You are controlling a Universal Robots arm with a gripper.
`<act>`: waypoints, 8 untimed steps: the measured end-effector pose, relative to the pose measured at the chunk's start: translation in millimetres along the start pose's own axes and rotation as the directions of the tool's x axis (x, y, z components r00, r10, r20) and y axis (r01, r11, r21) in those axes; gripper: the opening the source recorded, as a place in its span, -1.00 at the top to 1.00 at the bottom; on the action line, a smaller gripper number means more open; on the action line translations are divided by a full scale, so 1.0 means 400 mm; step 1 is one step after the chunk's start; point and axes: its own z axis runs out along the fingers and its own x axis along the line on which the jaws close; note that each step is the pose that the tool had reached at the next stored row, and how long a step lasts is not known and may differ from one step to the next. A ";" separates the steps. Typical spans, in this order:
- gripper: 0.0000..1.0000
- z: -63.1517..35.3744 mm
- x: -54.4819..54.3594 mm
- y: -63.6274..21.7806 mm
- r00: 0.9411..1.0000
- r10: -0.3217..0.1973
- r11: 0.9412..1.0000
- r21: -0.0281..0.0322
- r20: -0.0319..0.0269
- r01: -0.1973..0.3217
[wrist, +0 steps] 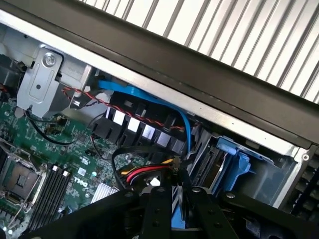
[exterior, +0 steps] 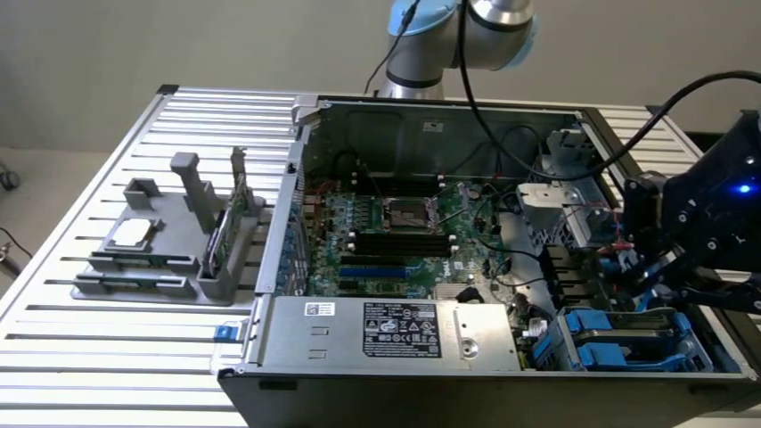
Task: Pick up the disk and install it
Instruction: 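Insert the first disk wire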
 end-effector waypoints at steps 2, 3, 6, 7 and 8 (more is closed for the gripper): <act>0.64 0.000 0.000 0.000 1.000 0.012 1.000 0.004 0.012 -0.012; 0.64 0.000 0.000 0.000 1.000 0.017 1.000 0.006 0.019 -0.017; 0.64 0.000 0.000 0.000 0.999 0.036 0.999 0.010 0.035 -0.037; 0.64 0.000 0.000 0.000 0.998 0.043 0.999 0.012 0.041 -0.044; 0.64 0.000 0.000 0.000 0.998 0.050 0.999 0.013 0.046 -0.051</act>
